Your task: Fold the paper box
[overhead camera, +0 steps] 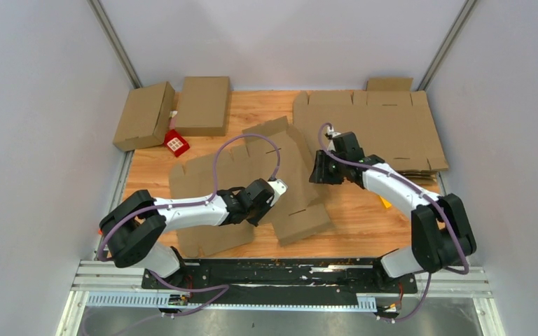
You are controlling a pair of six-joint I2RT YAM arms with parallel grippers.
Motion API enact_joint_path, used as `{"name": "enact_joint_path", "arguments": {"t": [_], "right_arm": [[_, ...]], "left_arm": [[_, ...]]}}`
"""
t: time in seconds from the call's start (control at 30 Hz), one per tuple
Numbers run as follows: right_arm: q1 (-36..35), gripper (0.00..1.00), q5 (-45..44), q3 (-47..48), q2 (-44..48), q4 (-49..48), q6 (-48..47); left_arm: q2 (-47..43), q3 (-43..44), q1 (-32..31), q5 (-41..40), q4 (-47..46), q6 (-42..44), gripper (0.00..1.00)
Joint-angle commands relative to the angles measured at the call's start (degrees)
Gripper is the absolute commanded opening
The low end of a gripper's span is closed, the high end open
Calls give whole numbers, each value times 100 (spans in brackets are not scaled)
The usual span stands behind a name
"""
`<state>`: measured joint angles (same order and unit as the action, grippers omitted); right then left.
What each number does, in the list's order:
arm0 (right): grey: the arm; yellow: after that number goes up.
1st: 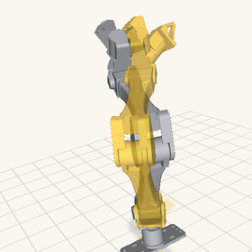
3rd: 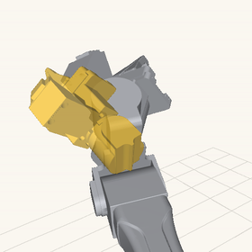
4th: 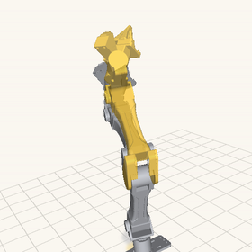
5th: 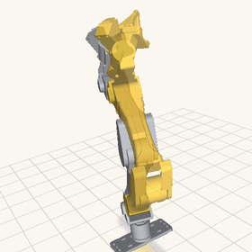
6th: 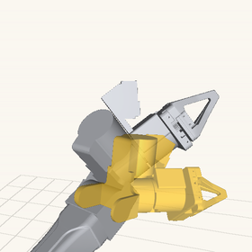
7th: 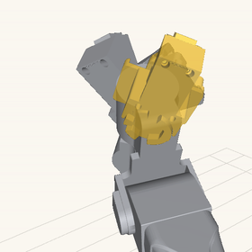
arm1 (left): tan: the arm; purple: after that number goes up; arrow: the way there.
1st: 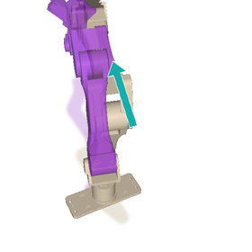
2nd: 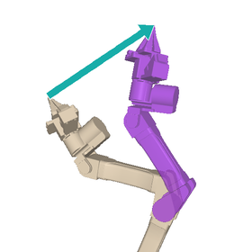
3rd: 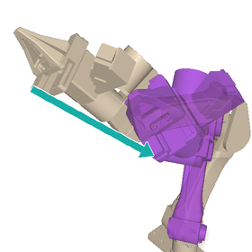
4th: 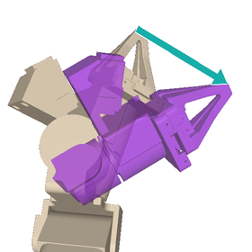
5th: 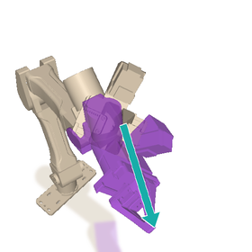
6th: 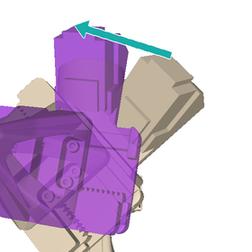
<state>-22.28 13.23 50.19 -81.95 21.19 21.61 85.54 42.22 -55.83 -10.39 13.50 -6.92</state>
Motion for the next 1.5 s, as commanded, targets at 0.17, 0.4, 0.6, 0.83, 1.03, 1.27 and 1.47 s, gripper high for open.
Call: {"name": "enact_joint_path", "arguments": {"t": [0.17, 0.4, 0.6, 0.83, 1.03, 1.27, 1.47], "right_arm": [[-1080, 9, -2299, 998, -681, 944, -345], [-1168, 0, -3267, 493, 517, 854, -250], [-1167, 0, -3615, 234, 1484, 1008, -303], [-1159, 0, -4083, 171, 1952, 1419, -176], [-1155, 0, -4052, -56, 2324, 1383, -337], [-1157, 0, -4039, 7, 2136, 1440, -358], [-1163, 0, -3926, -16, 2090, 1434, -275]], "left_arm": [[-382, -114, -6, 169, -292, -87, 25], [-2178, -462, 51, -585, -297, -593, 79], [-3918, -828, 792, -1443, 92, -1347, 100], [-4618, -1340, 1891, -1813, 546, -2143, 100], [-3839, -1832, 3766, 558, -377, -2534, 100], [-2261, -1674, 4585, 1433, -721, -2758, 100], [-1500, -1917, 4791, 2616, -1792, -2959, 91]]}}
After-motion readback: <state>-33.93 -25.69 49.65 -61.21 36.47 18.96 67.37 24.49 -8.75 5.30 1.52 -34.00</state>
